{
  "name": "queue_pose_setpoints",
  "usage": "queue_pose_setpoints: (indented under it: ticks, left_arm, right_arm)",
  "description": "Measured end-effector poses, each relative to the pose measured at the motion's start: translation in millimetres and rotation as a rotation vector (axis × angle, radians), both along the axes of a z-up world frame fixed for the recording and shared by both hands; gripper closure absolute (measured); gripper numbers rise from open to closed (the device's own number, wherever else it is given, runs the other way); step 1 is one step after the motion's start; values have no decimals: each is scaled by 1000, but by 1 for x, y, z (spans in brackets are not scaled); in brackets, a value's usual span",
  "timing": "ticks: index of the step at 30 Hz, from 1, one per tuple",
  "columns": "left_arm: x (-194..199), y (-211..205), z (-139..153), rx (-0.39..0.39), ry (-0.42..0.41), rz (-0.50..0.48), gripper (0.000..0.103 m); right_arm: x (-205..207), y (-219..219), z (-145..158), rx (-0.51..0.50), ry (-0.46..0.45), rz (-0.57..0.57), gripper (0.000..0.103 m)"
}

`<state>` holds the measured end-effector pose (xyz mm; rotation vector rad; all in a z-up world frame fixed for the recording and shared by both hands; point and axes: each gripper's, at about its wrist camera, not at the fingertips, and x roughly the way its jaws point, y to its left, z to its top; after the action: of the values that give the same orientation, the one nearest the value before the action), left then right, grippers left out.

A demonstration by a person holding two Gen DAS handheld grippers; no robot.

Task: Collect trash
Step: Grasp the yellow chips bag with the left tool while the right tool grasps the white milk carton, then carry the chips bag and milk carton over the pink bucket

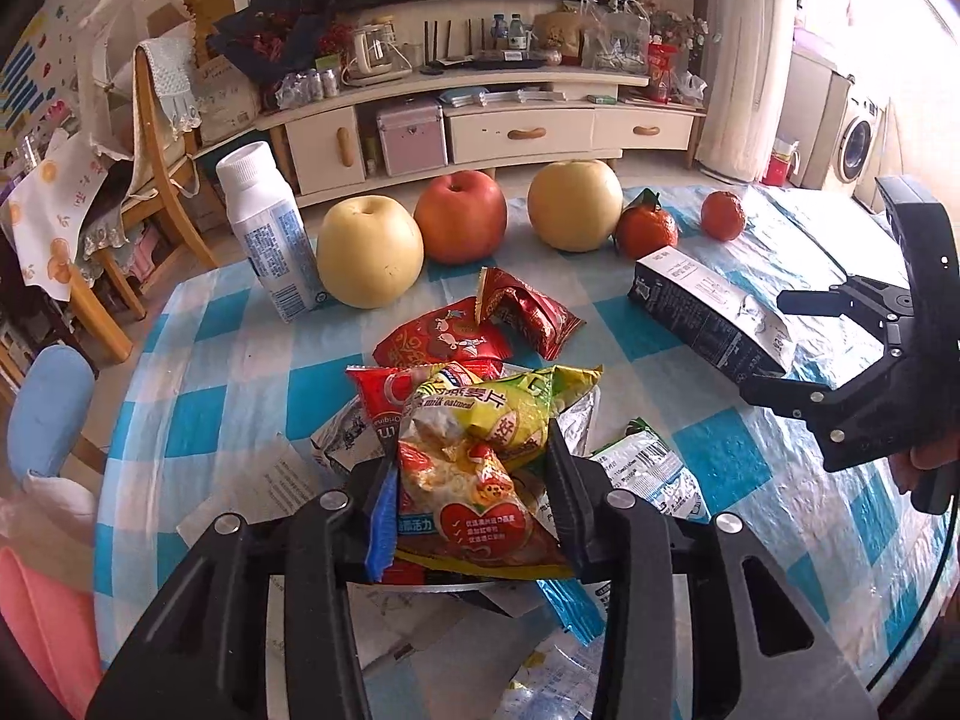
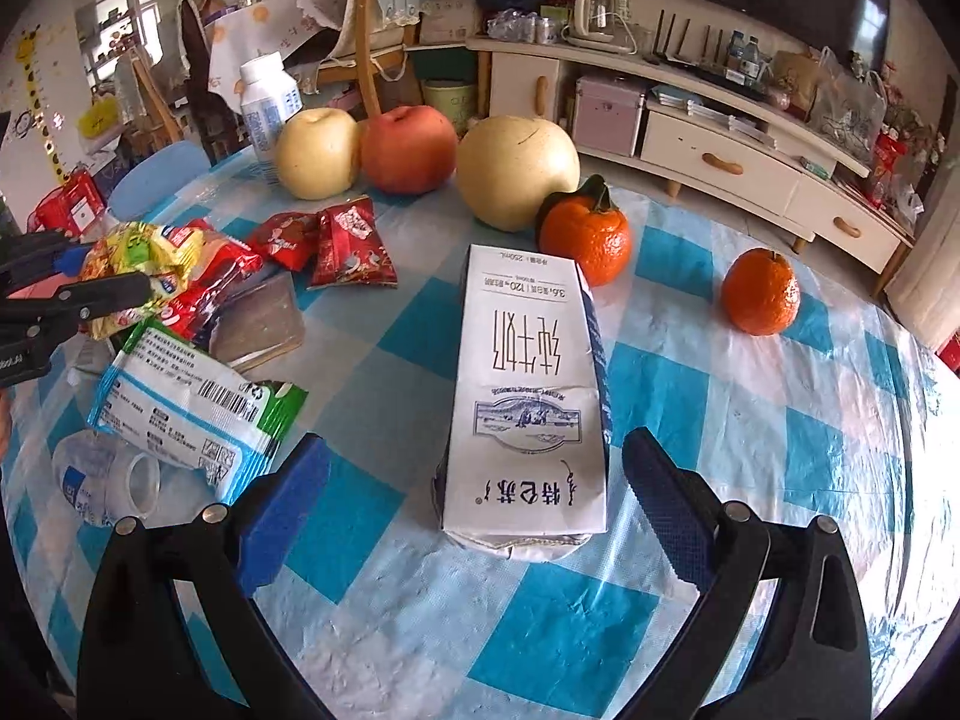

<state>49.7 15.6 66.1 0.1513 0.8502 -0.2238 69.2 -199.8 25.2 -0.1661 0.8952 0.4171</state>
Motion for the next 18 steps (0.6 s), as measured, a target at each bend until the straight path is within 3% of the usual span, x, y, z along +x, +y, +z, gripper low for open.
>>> queue_pose_setpoints:
  ticks: [3, 6, 18]
  left_arm:
    - [-4, 4, 3, -22, -9, 14, 61]
    - [-10, 9, 7, -41, -23, 24, 61]
    - [-45, 41, 20, -135, -66, 74, 61]
  right_arm:
    - [8, -1, -7, 2, -2, -65, 8]
    - [13, 0, -16, 1, 20, -85, 37]
    - [-10, -4, -8, 55, -43, -141, 40]
